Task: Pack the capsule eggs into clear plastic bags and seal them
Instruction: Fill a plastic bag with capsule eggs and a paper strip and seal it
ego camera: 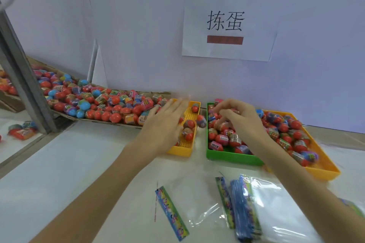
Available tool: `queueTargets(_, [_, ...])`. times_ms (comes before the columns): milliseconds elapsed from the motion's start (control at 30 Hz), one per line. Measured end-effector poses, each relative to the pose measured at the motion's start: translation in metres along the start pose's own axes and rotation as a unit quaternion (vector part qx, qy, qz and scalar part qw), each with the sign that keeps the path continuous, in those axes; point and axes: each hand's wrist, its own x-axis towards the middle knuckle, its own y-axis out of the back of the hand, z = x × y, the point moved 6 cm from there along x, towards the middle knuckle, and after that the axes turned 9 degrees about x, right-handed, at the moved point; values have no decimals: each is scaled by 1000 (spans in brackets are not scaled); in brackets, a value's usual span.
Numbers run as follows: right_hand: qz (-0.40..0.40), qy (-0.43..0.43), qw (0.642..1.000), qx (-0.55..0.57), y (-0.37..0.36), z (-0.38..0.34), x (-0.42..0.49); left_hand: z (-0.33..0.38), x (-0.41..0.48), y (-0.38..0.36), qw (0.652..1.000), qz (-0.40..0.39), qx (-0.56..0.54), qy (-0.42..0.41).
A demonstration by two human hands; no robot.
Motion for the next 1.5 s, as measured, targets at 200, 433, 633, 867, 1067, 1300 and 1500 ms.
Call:
queueTargets(200, [20,27,999,-38,61,7,-35,32,-65,-15,992,-14,-126,-24])
queueTargets(433, [-43,30,996,-69,49,20,-87,66,-99,-33,994,-4,-107,-18])
queueTargets(633, [-70,9,981,-180,19,39,-103,88,-65,-55,979,-52,-71,-182])
queueTargets(867, [-138,-41,925,-352,-4,67,-115,68,-71,-54,973,-6,-177,-151])
queueTargets(1067, [-66,-38,976,-205,1,53,-111,67,-69,-28,962,102,-219,-127])
queueTargets(1300, [-5,-13,997,-79,16,37,-112,65,-75,-16,947,140,-264,-120])
queueTargets(1500, [-2,-21,997,-69,21,41,-110,70,-77,-19,938,119,-304,-120])
